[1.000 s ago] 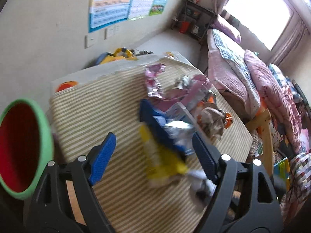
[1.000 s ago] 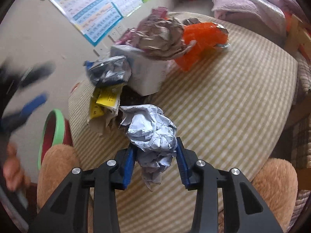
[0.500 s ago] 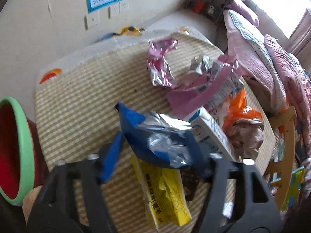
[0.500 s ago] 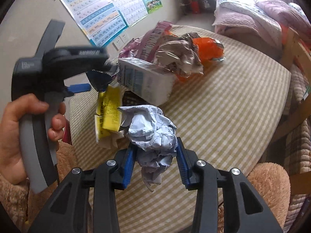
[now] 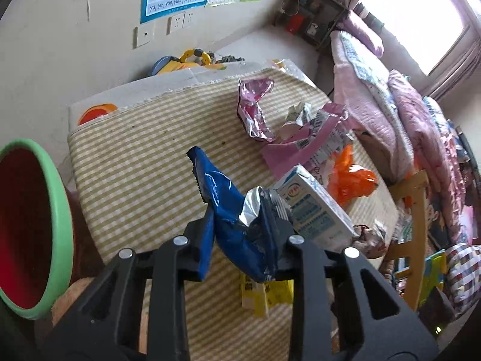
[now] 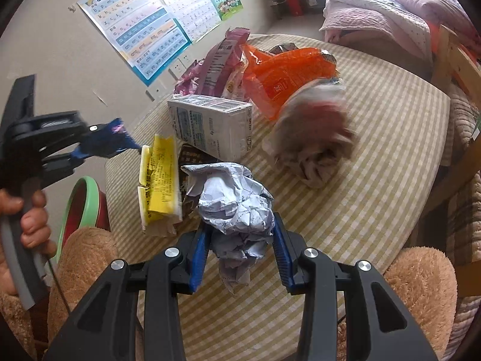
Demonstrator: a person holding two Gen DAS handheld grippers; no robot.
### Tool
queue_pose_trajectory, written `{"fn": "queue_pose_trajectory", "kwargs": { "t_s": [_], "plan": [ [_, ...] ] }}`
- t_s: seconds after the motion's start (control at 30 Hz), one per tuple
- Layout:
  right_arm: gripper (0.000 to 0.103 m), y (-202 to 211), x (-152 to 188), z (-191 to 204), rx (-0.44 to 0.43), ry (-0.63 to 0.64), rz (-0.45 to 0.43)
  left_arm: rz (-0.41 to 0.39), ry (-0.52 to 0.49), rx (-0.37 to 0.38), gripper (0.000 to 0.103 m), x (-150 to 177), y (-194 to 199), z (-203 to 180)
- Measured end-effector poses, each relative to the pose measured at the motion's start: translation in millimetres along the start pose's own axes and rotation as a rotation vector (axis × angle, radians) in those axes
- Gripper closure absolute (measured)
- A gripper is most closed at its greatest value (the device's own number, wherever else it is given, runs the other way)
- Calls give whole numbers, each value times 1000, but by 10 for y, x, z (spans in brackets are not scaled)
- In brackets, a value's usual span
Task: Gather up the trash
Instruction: 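Grasp the blue snack bag with the left gripper while the right holds the foil, then carry the blue bag and foil to the red bucket and release both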
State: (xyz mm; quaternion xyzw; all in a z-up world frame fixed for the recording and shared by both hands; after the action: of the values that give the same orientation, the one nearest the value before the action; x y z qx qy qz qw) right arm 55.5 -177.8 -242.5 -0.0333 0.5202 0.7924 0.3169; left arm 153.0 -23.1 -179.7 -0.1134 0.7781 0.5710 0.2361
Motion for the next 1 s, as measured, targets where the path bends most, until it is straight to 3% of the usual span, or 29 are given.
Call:
{"fn": "queue_pose_trajectory", "kwargs": {
  "t_s": [0.17,0.4,0.6,0.73,0.87,1.0],
  "plan": [
    [65,9,9,6,-2,2,0,3,-21,38,75,132,155,-28],
    [65,-27,30,-1,5,-1,14,125,69,8,75,565,-83,318],
    [65,-43,40,6,14,7,15,118,44,-19,72,611,-123,312],
    [65,-32,37,6,18,9,9,115,54,-29,64,665,-137,334],
    [65,-19,35,8,37,12,10,124,32,-23,73,713,-129,309],
    [65,110,-30,38,91,24,-11,67,-37,-77,76,657,43,249]
  ]
}}
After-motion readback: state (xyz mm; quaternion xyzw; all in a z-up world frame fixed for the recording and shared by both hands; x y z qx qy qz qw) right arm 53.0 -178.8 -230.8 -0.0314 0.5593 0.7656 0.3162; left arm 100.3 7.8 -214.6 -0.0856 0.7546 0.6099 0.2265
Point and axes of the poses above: each gripper's, at about its wrist camera, not at the fingertips, and y roughly against the way its jaws point, z to its left, x to its underside, the point moved 10 cm from there along -y, roughly the way its jaws point, and after that the axes turned 11 degrees about -y, right-handed, at the moved point
